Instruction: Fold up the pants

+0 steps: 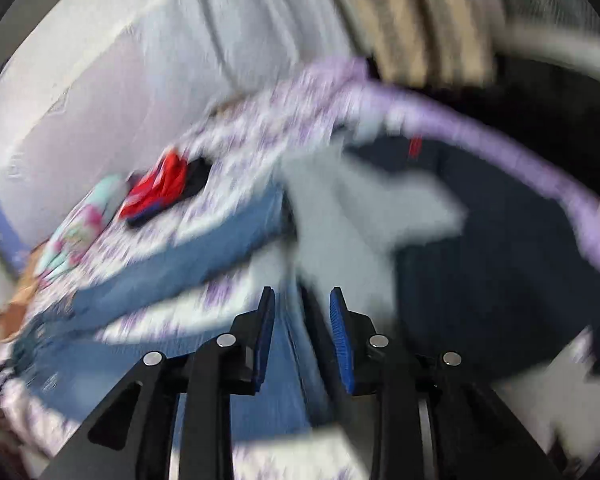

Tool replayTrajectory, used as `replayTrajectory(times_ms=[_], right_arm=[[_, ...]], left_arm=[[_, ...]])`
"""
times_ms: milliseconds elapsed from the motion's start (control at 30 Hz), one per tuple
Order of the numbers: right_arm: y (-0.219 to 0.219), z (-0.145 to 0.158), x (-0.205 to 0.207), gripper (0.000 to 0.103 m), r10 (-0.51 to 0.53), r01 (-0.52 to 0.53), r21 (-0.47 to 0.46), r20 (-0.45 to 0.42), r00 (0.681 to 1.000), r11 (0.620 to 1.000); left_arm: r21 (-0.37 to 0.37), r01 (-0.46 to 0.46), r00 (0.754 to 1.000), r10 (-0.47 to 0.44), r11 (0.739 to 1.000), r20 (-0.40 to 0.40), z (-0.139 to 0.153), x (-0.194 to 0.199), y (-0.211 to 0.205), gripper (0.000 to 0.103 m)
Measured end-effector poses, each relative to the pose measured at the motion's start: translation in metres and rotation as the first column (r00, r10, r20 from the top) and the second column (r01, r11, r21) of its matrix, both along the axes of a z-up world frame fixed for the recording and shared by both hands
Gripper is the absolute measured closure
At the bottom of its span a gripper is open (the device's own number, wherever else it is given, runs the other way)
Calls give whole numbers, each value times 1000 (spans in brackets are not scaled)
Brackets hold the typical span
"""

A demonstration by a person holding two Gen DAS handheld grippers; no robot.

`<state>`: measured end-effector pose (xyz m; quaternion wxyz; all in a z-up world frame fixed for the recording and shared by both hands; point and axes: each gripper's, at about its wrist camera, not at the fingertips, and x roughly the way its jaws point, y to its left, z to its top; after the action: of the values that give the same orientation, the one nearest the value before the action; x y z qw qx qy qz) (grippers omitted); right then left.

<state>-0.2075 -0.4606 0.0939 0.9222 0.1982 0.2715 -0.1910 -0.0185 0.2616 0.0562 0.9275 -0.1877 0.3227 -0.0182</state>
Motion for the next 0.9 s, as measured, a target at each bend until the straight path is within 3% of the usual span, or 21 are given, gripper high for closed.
replayTrajectory(times_ms=[67, 133, 233, 300, 433, 467, 500, 533, 600, 633, 667, 733, 800, 833, 867, 900], right_arm=[[8, 18, 19, 74, 42, -40, -40, 39, 998, 998], [26, 27, 57, 74, 139, -137, -56, 39, 990, 989], [46, 18, 125, 72, 219, -219, -22, -11, 976, 975], [52, 1, 172, 62, 214, -215, -10, -77, 974, 977], [32, -54, 229, 59, 145, -149, 5, -271, 952, 989], [13, -75, 234, 68, 144, -128, 71, -305, 942, 989], [5, -80, 234, 93, 141, -117, 99, -292, 946, 988], [-5, -80, 229, 103, 113, -87, 104, -279, 954, 991], [-17, -77, 220, 103, 121, -72, 186, -262, 957, 980], [-14, -70, 218, 102, 99, -56, 162, -269, 958, 985], [-2, -58, 217, 96, 105, -82, 101, -253, 962, 992], [22, -42, 225, 96, 219, -211, 59, -204, 954, 976], [59, -27, 242, 95, 386, -377, 86, -150, 910, 922], [84, -21, 255, 87, 485, -474, 104, -129, 865, 874], [97, -19, 260, 54, 528, -519, 103, -124, 840, 849], [121, -17, 275, 35, 599, -594, 75, -131, 790, 801]], left_arm=[[-33, 89, 996, -89, 995, 6, 14, 20, -19, 43], [-6, 156, 988, -156, 988, 5, 23, 41, -45, 37], [62, 288, 957, -285, 955, -55, 26, 94, -107, 10], [92, 342, 937, -333, 935, -101, 17, 120, -138, 7], [200, 293, 929, -229, 935, -291, -37, 180, -154, 7], [234, 239, 930, -153, 942, -335, -55, 193, -144, 4], [161, 225, 918, -153, 961, -367, -66, 200, -131, 4], [47, 209, 919, -179, 977, -352, -65, 202, -116, 4], [-9, 196, 925, -187, 981, -331, -54, 198, -106, 4], [-28, 205, 927, -203, 978, -315, -48, 196, -105, 4], [-24, 213, 930, -210, 977, -301, -43, 195, -107, 4], [32, 247, 931, -228, 968, -285, -34, 196, -114, 4], [114, 294, 921, -249, 949, -298, -30, 202, -124, 4], [115, 310, 916, -264, 944, -302, -30, 204, -126, 4], [95, 333, 909, -293, 938, -297, -29, 206, -125, 4], [79, 345, 909, -312, 935, -275, -27, 204, -122, 5]])
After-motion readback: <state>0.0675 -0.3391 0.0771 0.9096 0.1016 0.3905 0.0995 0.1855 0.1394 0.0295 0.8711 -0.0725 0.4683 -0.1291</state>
